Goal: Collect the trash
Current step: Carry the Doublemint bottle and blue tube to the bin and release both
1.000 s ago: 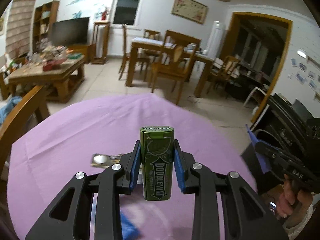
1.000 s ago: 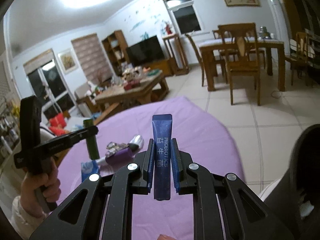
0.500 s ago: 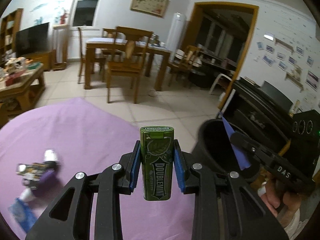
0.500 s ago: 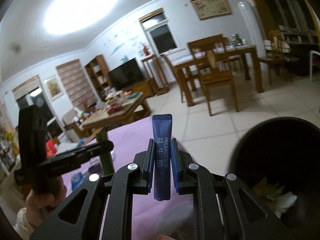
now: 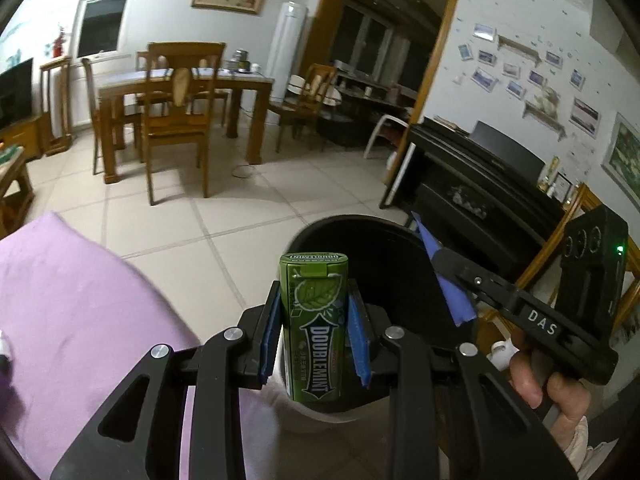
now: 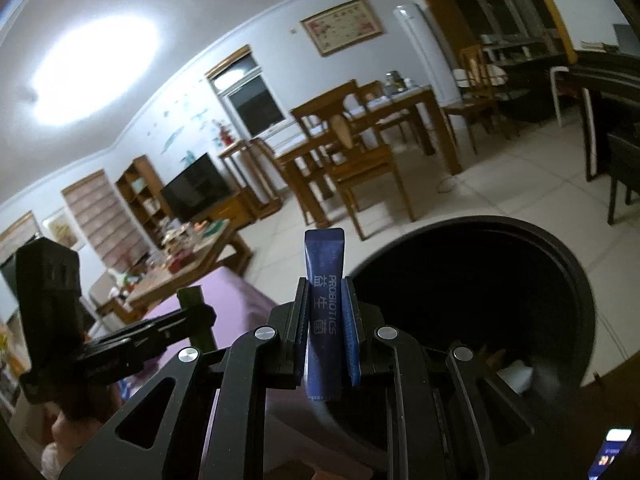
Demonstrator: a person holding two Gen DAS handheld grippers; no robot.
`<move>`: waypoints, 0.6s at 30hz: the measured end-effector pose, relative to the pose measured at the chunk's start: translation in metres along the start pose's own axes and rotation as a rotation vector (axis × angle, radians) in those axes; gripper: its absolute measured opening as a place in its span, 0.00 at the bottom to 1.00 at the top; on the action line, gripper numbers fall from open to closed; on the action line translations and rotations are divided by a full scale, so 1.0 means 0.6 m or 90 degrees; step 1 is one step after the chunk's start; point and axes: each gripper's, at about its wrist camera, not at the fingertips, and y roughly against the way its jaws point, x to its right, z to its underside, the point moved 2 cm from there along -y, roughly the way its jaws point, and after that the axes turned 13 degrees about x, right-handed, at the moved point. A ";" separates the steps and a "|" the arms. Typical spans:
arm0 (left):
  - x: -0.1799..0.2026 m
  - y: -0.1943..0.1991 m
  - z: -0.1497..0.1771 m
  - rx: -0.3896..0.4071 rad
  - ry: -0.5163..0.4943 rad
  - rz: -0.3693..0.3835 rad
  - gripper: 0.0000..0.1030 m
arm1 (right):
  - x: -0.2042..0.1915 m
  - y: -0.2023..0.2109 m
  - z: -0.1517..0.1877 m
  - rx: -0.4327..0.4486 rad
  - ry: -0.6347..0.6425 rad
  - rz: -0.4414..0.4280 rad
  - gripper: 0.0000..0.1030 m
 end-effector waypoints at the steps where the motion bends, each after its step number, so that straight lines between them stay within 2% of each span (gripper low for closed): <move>1: 0.007 -0.005 0.003 -0.003 -0.003 0.005 0.29 | 0.010 0.005 0.000 0.001 -0.006 0.005 0.16; 13: 0.063 -0.063 0.027 -0.048 -0.034 0.039 0.30 | 0.077 0.025 0.012 0.007 -0.045 0.048 0.16; 18: 0.083 -0.074 0.030 -0.054 -0.048 0.047 0.30 | 0.078 0.034 0.021 0.009 -0.055 0.064 0.16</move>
